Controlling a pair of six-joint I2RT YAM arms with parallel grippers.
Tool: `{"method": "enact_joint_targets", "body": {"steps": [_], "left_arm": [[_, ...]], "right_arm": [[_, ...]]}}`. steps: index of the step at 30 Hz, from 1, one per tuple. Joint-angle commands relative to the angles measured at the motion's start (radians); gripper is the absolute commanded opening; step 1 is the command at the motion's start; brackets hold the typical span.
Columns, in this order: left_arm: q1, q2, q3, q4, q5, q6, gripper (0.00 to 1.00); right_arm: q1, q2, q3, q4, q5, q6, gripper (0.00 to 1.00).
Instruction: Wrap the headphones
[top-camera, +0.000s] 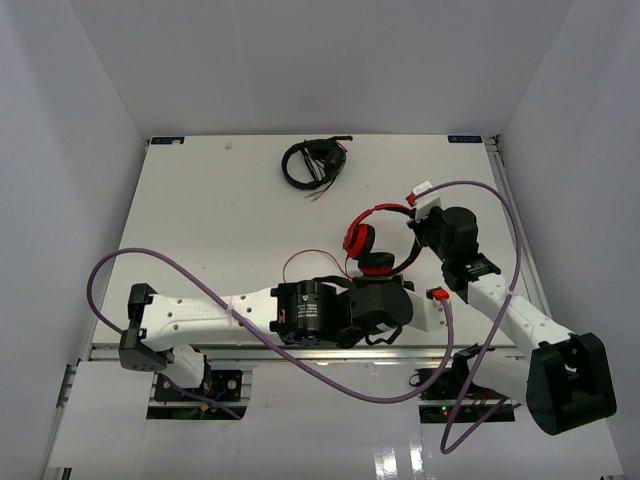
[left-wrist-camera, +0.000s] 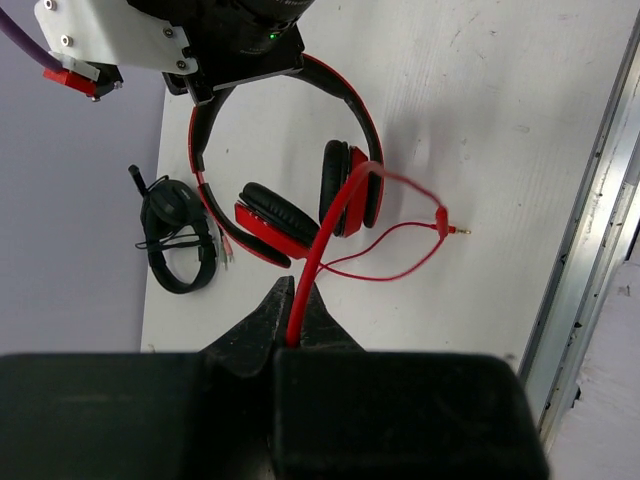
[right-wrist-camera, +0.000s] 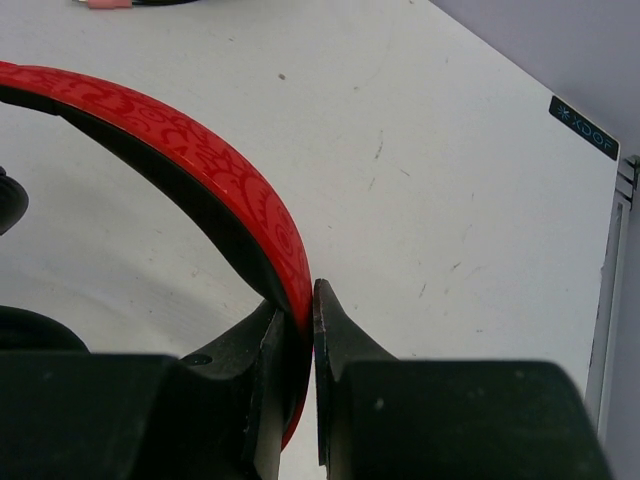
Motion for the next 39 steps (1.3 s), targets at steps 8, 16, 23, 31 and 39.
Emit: {"method": "enact_joint_targets", "body": {"steps": [8, 16, 23, 31, 39], "left_arm": [[0.122, -0.078, 0.018, 0.089, 0.029, 0.056, 0.0], [0.293, -0.136, -0.043, 0.195, 0.118, 0.07, 0.0], [0.445, -0.287, -0.259, 0.283, 0.222, -0.008, 0.0], [0.567, -0.384, -0.441, 0.358, 0.315, -0.072, 0.0], [0.64, -0.477, -0.536, 0.418, 0.375, -0.106, 0.0]], "right_arm": [[0.015, -0.171, 0.017, -0.076, -0.381, -0.121, 0.08], [0.023, -0.248, 0.057, -0.266, -0.575, -0.17, 0.08], [0.022, -0.291, 0.099, -0.353, -0.713, -0.114, 0.08], [0.021, -0.309, 0.175, -0.42, -0.8, -0.087, 0.08], [0.013, -0.317, 0.163, -0.428, -0.792, -0.088, 0.08]]}}
